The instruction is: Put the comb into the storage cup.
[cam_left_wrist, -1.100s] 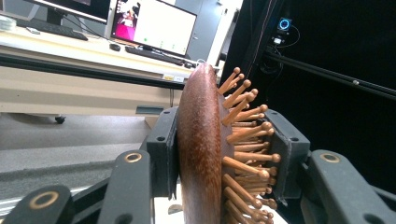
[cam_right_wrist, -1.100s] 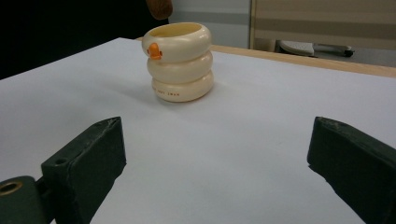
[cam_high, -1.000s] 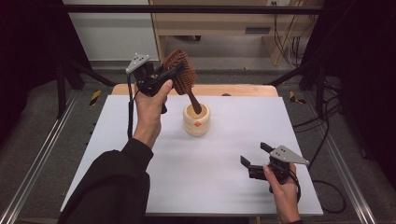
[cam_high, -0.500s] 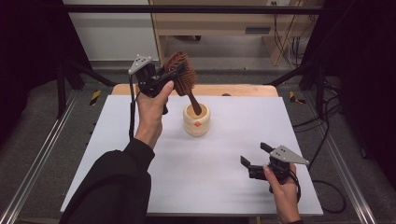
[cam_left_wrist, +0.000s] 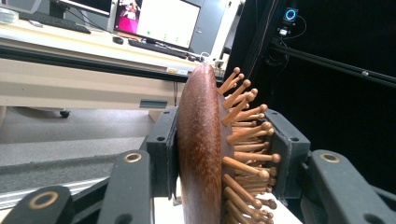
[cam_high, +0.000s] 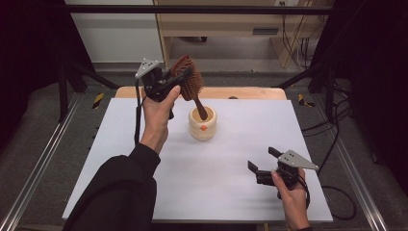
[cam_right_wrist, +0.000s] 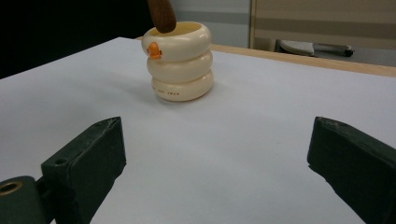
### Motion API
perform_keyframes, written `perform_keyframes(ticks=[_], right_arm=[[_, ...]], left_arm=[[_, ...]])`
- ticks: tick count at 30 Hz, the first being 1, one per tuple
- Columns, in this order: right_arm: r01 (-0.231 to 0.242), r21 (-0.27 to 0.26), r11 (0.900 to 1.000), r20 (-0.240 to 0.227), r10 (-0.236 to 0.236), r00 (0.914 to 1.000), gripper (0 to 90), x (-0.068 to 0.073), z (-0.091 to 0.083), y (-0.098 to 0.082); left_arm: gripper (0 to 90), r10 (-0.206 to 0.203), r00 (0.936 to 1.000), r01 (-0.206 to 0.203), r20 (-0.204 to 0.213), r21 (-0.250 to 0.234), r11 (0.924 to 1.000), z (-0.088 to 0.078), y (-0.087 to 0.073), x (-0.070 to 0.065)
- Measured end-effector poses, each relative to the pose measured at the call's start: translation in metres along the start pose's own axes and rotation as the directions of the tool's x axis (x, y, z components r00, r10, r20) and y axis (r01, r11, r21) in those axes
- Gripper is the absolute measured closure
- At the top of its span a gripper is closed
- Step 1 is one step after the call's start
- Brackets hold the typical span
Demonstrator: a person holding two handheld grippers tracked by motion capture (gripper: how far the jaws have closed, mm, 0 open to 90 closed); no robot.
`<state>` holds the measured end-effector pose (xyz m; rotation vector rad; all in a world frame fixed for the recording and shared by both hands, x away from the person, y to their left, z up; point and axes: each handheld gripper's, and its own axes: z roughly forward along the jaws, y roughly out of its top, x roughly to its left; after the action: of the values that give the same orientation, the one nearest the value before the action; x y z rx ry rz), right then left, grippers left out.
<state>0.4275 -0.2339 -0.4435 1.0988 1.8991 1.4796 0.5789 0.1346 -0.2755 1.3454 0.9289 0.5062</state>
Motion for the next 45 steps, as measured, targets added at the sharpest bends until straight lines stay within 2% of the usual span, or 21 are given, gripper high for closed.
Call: perform_keyframes(ticks=[28, 45], right_arm=[[0.002, 0.002, 1.0, -0.002, -0.002, 1.0, 4.8, 0.0, 0.0, 0.0], [0.003, 0.005, 1.0, -0.002, -0.003, 1.0, 4.7, 0.0, 0.001, -0.001]], left_arm=[[52.0, -0.011, 0.9999, 0.011, -0.005, 0.015, 0.9998, 0.005, -0.011, 0.003], [52.0, -0.019, 0.9996, 0.019, -0.021, 0.032, 0.9993, 0.02, -0.027, 0.008]])
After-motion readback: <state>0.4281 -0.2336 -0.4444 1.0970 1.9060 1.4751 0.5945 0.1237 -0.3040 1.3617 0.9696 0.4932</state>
